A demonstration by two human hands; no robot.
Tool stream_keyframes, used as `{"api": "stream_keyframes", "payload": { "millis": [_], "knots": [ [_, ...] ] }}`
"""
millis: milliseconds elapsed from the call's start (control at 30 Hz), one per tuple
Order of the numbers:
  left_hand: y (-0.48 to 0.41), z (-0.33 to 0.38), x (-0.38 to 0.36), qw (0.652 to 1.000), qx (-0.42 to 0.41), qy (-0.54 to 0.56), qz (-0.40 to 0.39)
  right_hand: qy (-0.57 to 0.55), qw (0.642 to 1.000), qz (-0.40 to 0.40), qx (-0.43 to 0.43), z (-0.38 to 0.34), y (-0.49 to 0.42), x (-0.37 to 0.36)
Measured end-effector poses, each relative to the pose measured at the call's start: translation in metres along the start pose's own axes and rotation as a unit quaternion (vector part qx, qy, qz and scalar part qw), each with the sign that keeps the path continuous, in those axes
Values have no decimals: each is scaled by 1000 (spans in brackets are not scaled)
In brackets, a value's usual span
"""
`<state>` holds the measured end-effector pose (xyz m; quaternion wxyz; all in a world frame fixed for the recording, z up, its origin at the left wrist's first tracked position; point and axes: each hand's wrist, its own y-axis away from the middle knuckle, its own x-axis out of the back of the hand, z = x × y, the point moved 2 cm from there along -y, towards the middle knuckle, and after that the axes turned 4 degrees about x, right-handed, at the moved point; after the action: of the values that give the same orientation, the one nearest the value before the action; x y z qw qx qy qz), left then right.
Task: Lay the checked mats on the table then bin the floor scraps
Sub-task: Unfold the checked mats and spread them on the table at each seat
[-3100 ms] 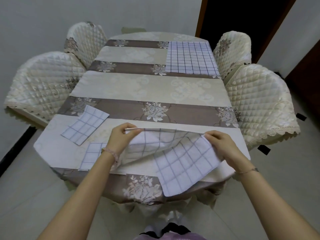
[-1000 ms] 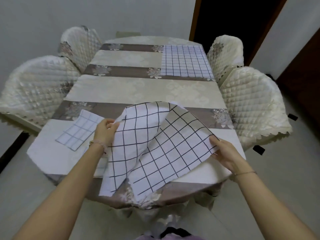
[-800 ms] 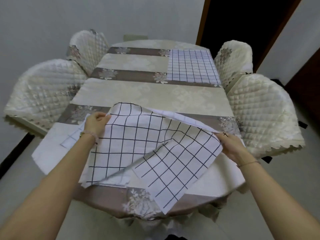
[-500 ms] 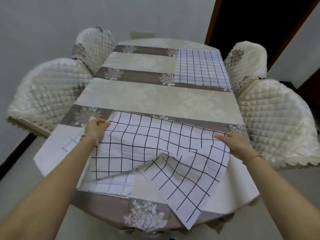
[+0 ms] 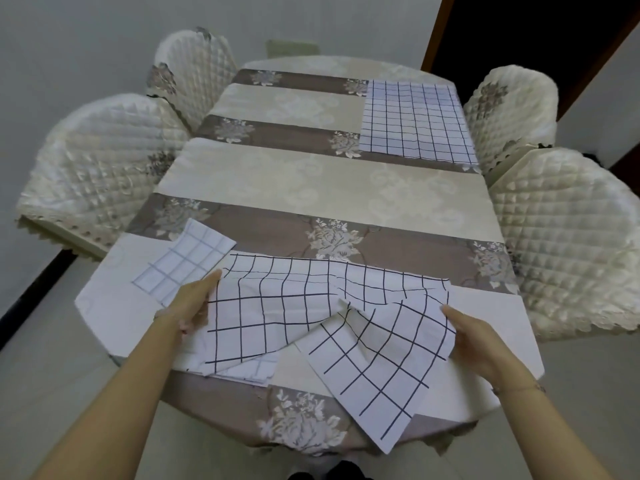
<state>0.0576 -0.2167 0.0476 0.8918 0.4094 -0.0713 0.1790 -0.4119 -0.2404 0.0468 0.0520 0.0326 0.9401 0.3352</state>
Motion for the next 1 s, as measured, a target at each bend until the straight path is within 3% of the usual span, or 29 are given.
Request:
{"api": "stream_keyframes", "payload": {
  "millis": [100, 233, 400, 567, 767, 1000],
  "knots": [
    [13, -20, 3, 998, -1, 5, -56, 4, 1000, -2, 7, 15, 17, -4],
    [38, -26, -8, 997, -60, 30, -30, 4, 998, 21, 67, 16, 32, -6],
    [72, -17, -3, 981, -173, 73, 45, 23, 981, 28, 190, -25, 52, -12],
    [154, -26, 22, 941, -261, 159, 144, 59, 959, -59, 272, -66, 63, -47],
    [250, -112, 84, 875, -247, 248, 336, 128, 931, -213, 268, -58, 76, -150],
    [307, -264, 142, 806, -122, 321, 482, 214, 884, -341, 239, 16, 123, -278]
  ]
}}
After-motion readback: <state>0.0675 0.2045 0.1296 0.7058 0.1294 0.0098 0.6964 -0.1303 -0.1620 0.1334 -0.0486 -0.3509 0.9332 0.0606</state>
